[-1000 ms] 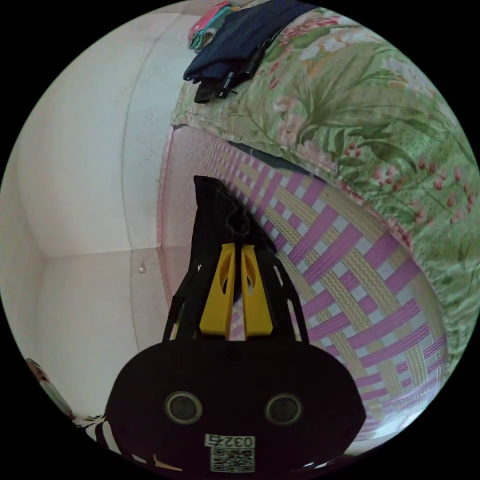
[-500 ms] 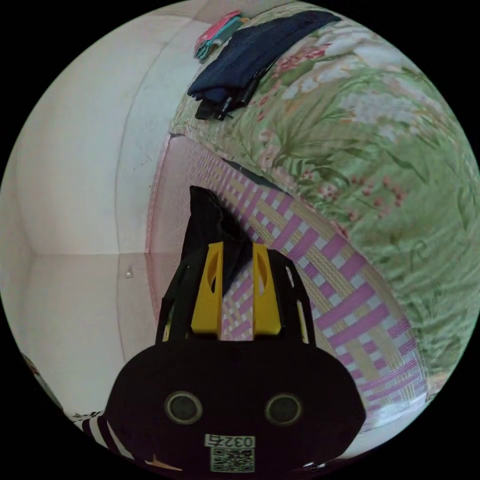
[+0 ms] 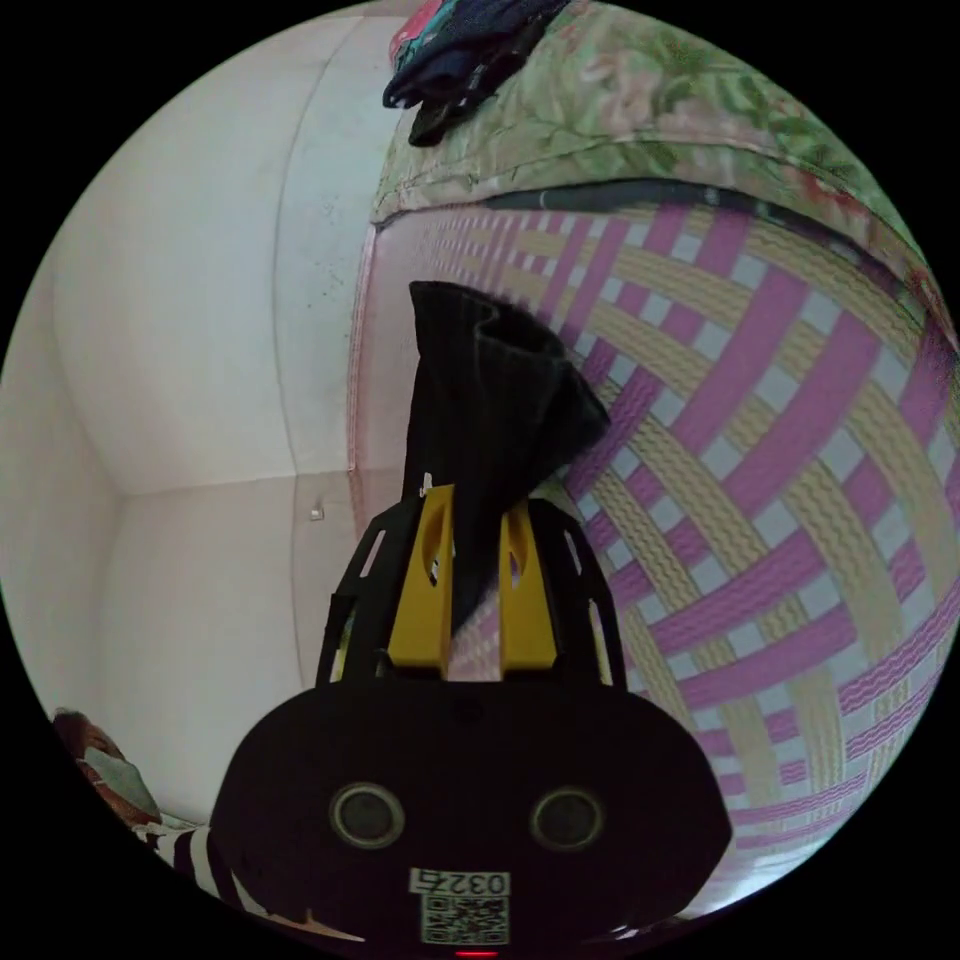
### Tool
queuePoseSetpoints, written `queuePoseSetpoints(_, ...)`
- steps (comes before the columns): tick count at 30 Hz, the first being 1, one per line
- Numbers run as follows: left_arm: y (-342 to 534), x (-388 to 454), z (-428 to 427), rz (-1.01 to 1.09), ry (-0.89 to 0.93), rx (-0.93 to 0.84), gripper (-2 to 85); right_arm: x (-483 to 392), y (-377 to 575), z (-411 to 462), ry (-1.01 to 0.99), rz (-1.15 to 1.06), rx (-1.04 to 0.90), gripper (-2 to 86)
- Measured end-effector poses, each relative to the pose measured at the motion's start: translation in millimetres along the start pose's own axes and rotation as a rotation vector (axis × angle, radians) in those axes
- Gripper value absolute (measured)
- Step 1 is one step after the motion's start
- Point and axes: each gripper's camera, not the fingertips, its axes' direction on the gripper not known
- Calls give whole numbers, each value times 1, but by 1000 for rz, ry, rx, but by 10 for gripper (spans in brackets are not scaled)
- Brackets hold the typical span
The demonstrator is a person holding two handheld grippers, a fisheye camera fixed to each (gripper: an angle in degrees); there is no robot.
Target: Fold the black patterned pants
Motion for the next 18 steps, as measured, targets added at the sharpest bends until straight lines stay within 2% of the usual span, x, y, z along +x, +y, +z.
queuePoseSetpoints(5,-13,3,1,28,-19,-29,19,-41,3,-3,28,-82,-18,-1)
queuePoseSetpoints(7,-14,0,-13,32,42,-48,13,-47,9,-14,10,-95,-1,-3)
queuePoseSetpoints(10,-3,-10,-32,7,105,-134,8,-29,24,-37,30,-15,56,-3)
queuePoseSetpoints(12,17,-27,-32,-48,139,-253,5,-3,39,-52,103,85,98,1)
queuePoseSetpoints(15,44,-50,-34,-112,25,-345,1,12,53,-62,171,138,121,18)
queuePoseSetpoints(18,53,-67,-60,-108,28,-247,4,2,69,-71,253,195,171,71)
